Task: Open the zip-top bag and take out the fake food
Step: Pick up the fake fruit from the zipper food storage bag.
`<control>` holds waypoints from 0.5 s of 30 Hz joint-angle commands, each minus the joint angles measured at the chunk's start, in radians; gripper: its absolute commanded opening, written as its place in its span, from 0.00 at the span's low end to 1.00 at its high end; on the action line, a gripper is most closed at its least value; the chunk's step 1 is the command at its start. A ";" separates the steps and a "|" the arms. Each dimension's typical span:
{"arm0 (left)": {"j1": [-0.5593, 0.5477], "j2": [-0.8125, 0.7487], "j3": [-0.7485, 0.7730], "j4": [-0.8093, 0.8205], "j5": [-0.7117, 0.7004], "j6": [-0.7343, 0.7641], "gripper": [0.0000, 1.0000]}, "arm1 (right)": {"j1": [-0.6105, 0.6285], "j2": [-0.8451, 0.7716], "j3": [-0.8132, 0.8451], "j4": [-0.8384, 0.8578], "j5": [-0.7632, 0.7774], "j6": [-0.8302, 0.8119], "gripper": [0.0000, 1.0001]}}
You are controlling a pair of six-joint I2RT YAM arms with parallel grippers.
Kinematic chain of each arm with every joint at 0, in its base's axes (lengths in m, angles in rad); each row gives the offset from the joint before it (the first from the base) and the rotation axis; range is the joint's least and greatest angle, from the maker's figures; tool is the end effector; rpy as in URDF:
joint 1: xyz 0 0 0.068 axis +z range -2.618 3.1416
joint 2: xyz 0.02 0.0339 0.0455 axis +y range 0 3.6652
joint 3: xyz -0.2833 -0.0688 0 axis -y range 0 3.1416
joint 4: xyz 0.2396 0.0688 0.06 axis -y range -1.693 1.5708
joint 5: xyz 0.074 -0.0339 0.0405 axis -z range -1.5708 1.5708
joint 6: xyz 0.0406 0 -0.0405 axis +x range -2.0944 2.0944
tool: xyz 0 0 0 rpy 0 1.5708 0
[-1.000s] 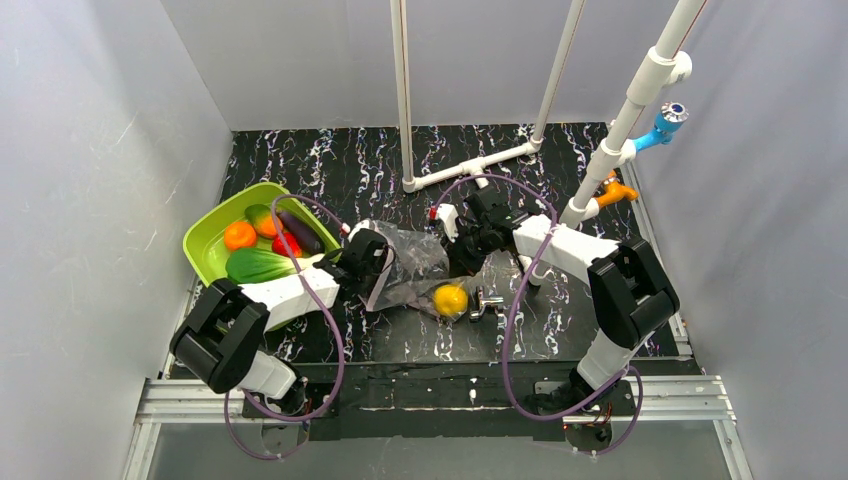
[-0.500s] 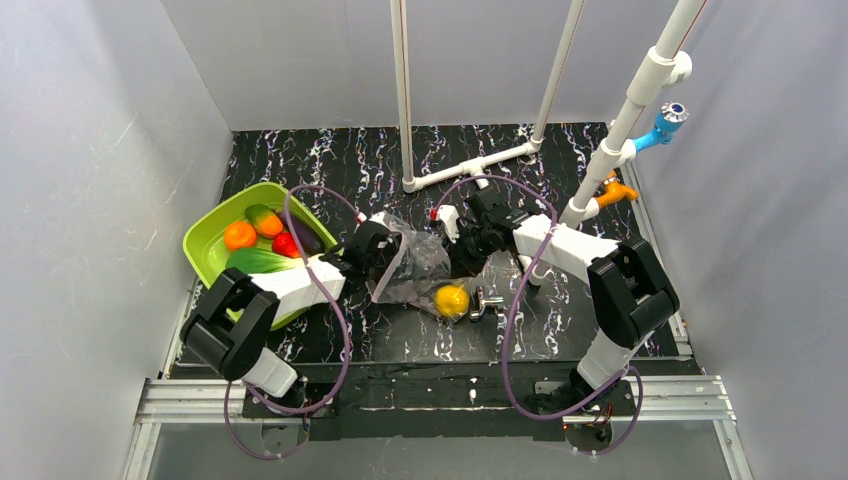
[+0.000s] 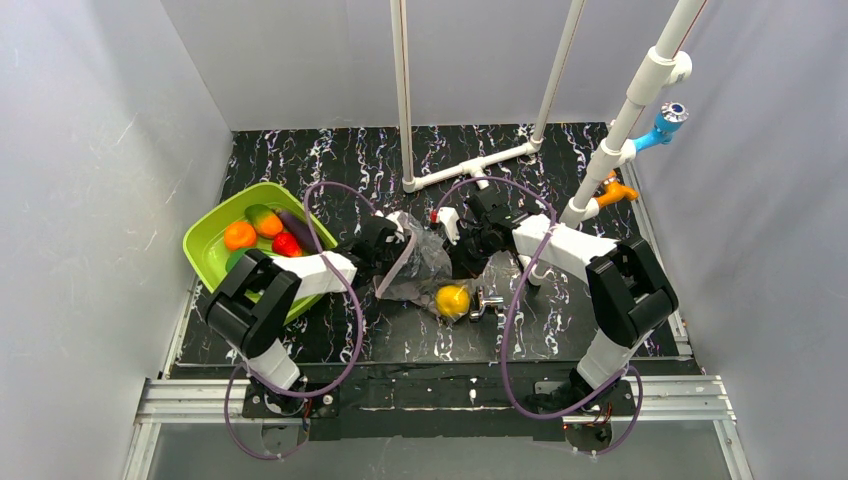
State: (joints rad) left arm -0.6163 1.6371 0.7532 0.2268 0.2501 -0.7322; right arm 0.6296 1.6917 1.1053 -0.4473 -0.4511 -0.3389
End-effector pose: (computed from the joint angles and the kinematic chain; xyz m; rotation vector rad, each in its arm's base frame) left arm 0.2609 -0.1971 0.1797 0.0090 2.4017 -0.9710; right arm 0.2672 0.2166 0.2171 -1.3519 2.2184 0.6920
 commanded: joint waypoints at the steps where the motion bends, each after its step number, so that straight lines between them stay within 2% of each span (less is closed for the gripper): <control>1: 0.001 0.051 0.048 -0.001 0.074 0.025 0.49 | 0.010 0.011 0.047 -0.011 -0.011 -0.008 0.01; 4: 0.001 0.077 0.056 0.003 0.064 0.012 0.46 | 0.012 0.013 0.047 -0.011 -0.010 -0.007 0.01; 8: 0.001 0.069 0.037 0.010 0.043 0.005 0.24 | 0.011 0.016 0.047 -0.011 -0.008 -0.009 0.01; 13: 0.001 -0.015 0.022 -0.035 -0.029 0.031 0.00 | 0.012 0.022 0.049 -0.016 -0.005 -0.012 0.01; 15: 0.002 -0.058 0.018 -0.055 -0.062 0.043 0.00 | 0.012 0.019 0.049 -0.016 0.004 -0.014 0.01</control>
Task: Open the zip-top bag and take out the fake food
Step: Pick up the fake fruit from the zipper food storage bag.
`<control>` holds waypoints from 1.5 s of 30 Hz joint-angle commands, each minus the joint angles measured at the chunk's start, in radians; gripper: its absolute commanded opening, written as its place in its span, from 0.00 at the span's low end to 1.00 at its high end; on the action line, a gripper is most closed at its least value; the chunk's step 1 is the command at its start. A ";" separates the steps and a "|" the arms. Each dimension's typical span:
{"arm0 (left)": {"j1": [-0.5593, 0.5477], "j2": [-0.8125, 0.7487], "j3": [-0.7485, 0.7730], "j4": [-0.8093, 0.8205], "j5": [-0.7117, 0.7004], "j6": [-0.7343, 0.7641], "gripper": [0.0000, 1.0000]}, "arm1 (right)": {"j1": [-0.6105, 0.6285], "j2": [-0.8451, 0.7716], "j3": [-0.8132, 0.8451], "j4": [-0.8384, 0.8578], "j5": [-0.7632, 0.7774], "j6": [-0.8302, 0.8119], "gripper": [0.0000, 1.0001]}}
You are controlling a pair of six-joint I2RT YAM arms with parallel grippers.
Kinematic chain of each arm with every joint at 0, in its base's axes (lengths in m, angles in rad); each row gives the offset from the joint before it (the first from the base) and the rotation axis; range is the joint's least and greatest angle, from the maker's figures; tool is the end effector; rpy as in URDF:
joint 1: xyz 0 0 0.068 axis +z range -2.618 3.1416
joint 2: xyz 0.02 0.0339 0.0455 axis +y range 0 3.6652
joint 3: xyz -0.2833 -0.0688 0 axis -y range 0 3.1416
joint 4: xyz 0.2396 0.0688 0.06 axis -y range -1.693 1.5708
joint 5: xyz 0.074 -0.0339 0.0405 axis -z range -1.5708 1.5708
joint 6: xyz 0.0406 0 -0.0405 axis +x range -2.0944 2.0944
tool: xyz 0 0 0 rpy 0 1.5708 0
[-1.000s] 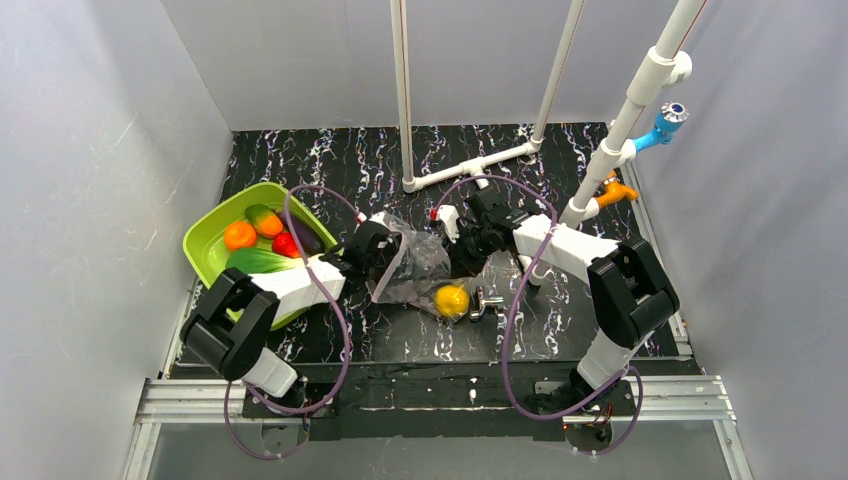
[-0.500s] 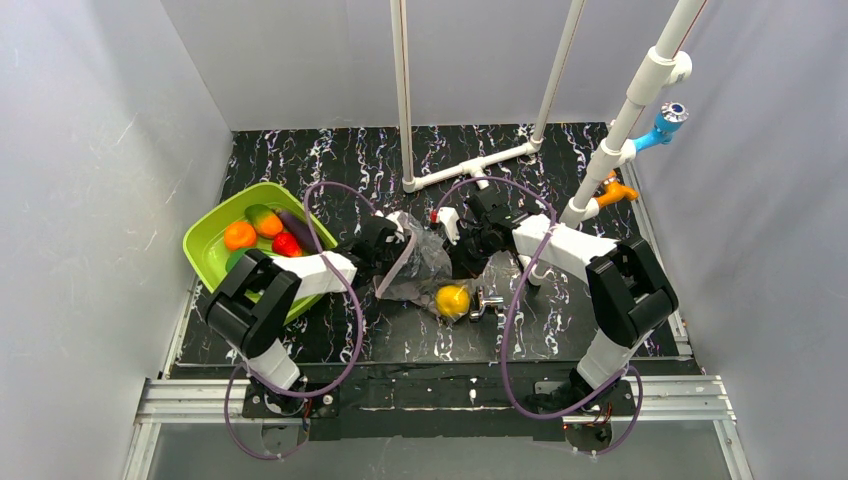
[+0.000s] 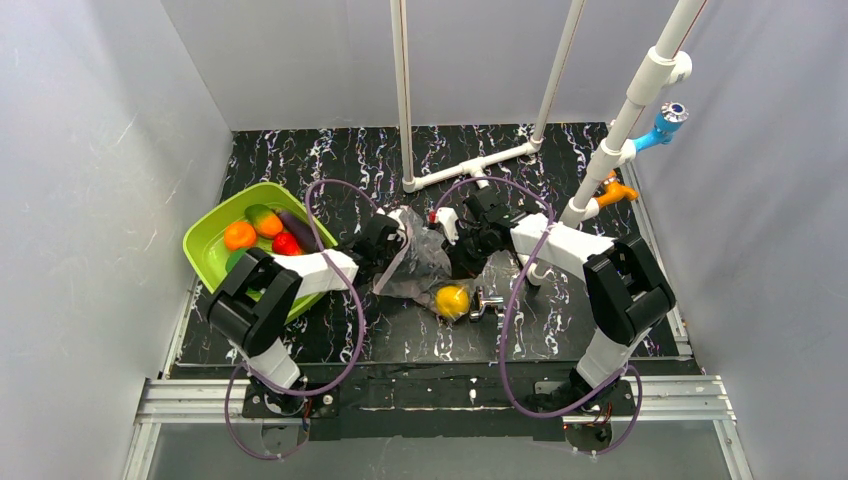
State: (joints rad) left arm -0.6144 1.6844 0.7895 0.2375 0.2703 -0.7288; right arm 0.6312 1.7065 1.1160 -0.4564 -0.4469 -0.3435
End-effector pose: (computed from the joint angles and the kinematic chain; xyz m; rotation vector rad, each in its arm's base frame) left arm 0.2702 -0.2039 0.1765 0.0229 2.4058 -0.9895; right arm 0.2691 0.2184 0.2149 -1.3607 2.2283 0.6862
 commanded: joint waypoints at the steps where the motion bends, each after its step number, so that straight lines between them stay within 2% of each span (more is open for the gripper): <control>1: -0.001 -0.125 -0.023 -0.072 -0.095 0.045 0.00 | 0.010 0.004 0.038 -0.007 0.003 -0.009 0.01; 19: 0.007 -0.460 -0.105 -0.273 -0.248 0.119 0.00 | 0.009 0.002 0.033 0.018 0.069 -0.006 0.01; 27: 0.009 -0.565 -0.117 -0.339 -0.255 0.124 0.00 | 0.004 -0.012 0.034 -0.004 0.037 -0.023 0.01; 35: 0.008 -0.657 -0.155 -0.348 -0.230 0.108 0.00 | -0.037 -0.063 0.013 -0.014 -0.060 -0.046 0.01; 45: 0.008 -0.717 -0.164 -0.361 -0.190 0.104 0.00 | -0.044 -0.065 0.011 -0.048 -0.161 -0.081 0.01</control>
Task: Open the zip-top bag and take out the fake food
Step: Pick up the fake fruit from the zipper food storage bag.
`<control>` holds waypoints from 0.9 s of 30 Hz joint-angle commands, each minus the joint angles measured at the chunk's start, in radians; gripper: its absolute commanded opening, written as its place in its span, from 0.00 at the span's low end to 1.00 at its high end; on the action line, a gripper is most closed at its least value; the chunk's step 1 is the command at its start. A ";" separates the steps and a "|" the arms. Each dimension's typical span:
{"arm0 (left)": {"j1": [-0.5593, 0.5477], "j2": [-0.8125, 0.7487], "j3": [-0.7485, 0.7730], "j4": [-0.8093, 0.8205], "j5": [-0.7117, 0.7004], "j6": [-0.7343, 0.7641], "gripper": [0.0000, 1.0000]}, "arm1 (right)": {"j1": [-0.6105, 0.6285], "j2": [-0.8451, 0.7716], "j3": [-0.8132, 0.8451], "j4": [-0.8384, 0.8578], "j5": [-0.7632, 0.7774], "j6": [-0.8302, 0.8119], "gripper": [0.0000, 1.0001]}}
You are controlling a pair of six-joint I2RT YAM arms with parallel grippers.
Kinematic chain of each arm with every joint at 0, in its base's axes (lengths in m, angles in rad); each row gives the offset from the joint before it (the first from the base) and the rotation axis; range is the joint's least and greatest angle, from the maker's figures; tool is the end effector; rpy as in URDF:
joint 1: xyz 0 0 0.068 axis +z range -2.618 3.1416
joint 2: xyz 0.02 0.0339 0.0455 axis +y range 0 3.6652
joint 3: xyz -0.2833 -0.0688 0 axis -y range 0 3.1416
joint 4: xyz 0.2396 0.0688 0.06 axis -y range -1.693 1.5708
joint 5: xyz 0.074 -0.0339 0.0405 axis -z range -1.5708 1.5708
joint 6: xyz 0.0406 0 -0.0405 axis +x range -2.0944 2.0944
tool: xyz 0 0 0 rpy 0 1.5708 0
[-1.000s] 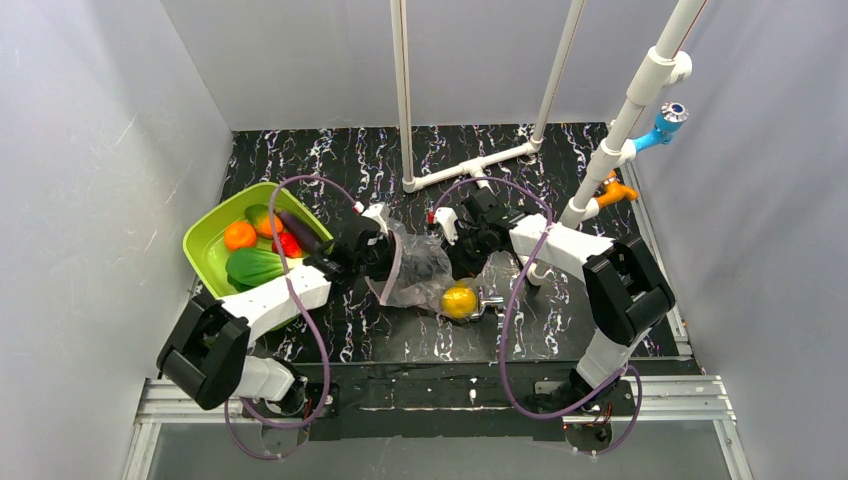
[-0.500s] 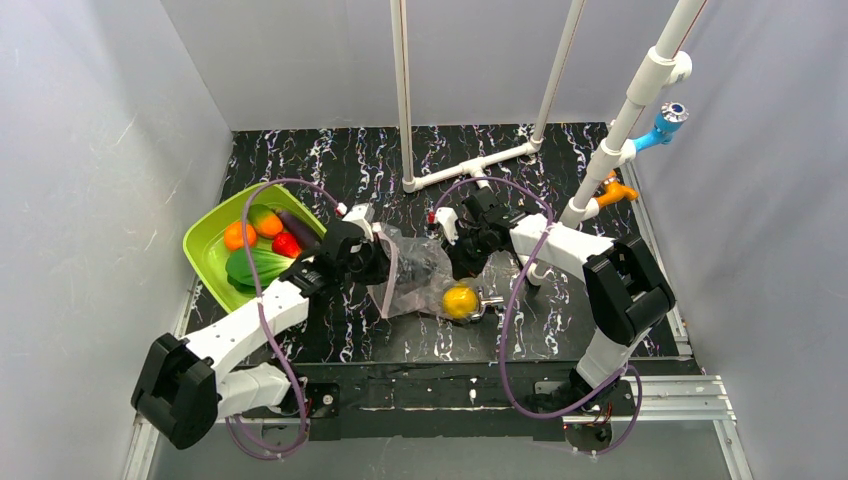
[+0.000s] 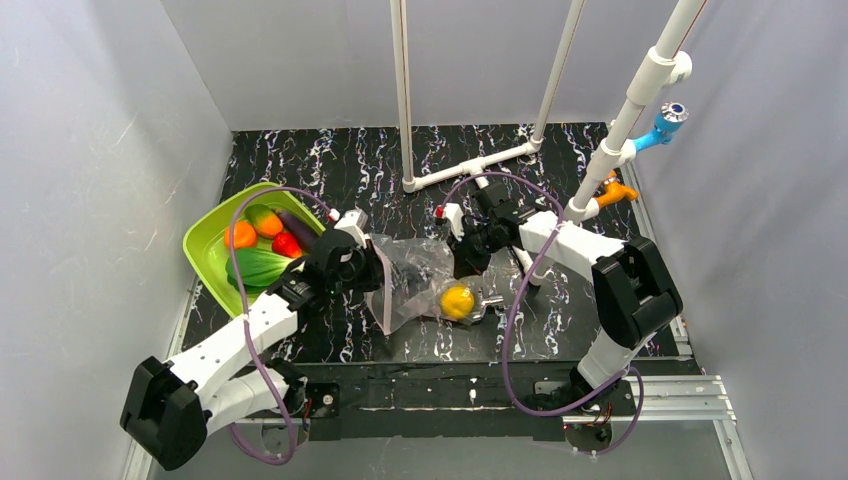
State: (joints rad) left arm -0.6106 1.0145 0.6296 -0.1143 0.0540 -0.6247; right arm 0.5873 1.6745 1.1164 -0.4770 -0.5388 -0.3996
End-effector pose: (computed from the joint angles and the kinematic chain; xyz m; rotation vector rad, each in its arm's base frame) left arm 0.1754 -0.1254 0.2649 0.0195 2.1720 -0.7946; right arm 0.2714 0.2057 0.2257 -1.3821 2.1606 0.7688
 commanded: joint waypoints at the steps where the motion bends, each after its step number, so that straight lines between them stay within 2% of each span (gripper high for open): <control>1: 0.005 -0.054 -0.006 -0.011 0.030 0.000 0.00 | 0.000 -0.033 0.012 -0.029 -0.070 -0.025 0.01; 10: 0.004 -0.063 0.008 -0.035 0.050 -0.007 0.00 | -0.001 -0.037 0.019 -0.029 -0.079 -0.021 0.01; 27: 0.006 -0.137 0.054 -0.166 0.000 0.021 0.00 | -0.001 -0.053 0.018 -0.026 -0.090 -0.019 0.01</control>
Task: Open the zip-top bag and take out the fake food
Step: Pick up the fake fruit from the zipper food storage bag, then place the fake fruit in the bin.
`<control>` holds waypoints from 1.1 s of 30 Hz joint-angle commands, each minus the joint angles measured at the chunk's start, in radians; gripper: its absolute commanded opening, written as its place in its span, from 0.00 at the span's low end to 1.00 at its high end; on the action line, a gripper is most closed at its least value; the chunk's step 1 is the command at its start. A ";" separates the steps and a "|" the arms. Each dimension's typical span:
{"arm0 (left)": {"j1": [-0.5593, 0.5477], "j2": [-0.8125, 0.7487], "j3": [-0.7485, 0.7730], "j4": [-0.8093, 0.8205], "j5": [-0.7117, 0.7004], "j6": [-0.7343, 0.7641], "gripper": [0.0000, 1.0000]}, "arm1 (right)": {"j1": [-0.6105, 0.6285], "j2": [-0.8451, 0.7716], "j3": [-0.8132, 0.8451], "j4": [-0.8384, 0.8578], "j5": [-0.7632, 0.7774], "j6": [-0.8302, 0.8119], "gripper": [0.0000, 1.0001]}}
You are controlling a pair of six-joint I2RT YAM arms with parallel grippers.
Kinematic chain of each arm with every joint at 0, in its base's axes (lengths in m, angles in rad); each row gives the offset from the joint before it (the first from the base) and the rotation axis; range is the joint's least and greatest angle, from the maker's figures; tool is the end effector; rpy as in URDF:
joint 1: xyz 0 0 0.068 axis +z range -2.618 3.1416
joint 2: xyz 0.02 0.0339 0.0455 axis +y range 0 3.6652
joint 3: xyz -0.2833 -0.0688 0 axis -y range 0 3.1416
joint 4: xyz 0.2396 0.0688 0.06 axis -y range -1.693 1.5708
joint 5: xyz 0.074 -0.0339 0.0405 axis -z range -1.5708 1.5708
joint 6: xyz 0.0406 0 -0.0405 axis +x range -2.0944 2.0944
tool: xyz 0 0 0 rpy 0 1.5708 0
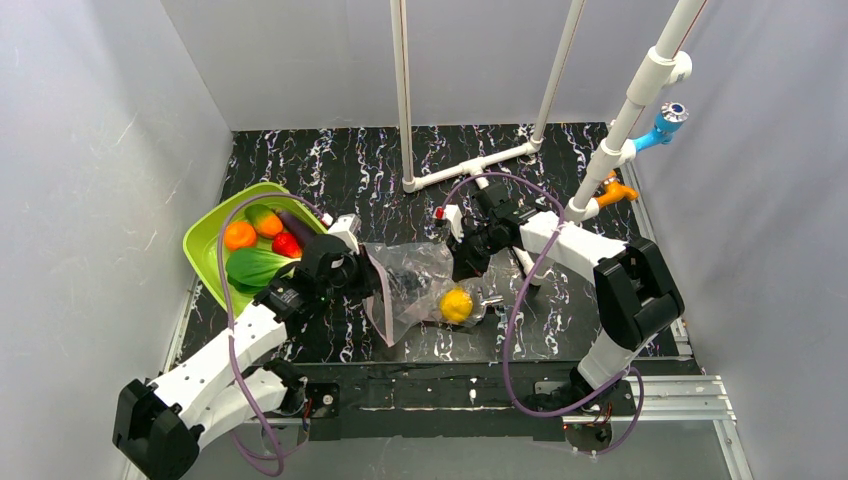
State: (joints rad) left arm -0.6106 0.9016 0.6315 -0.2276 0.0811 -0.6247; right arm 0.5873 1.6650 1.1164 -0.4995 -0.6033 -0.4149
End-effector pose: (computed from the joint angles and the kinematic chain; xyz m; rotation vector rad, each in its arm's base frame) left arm 0.1552 -0.1126 0.2749 0.0372 2.1766 -0.8216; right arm 0.2669 0.2054 0.2287 -1.4110 2.1343 0.8491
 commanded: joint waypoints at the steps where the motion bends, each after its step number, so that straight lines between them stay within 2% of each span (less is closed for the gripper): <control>1: 0.007 -0.029 0.055 -0.063 -0.033 0.023 0.00 | -0.001 -0.044 0.019 -0.002 -0.026 -0.004 0.01; 15: 0.008 -0.136 0.125 -0.332 -0.066 0.036 0.00 | -0.007 -0.044 0.019 0.007 -0.008 0.005 0.01; 33: 0.009 -0.186 0.294 -0.583 -0.207 0.074 0.00 | -0.014 -0.049 0.017 0.007 -0.010 0.007 0.01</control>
State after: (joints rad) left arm -0.6067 0.7338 0.8650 -0.7296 -0.0822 -0.5800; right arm 0.5816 1.6608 1.1164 -0.4992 -0.6022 -0.4137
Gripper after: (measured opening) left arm 0.058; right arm 0.022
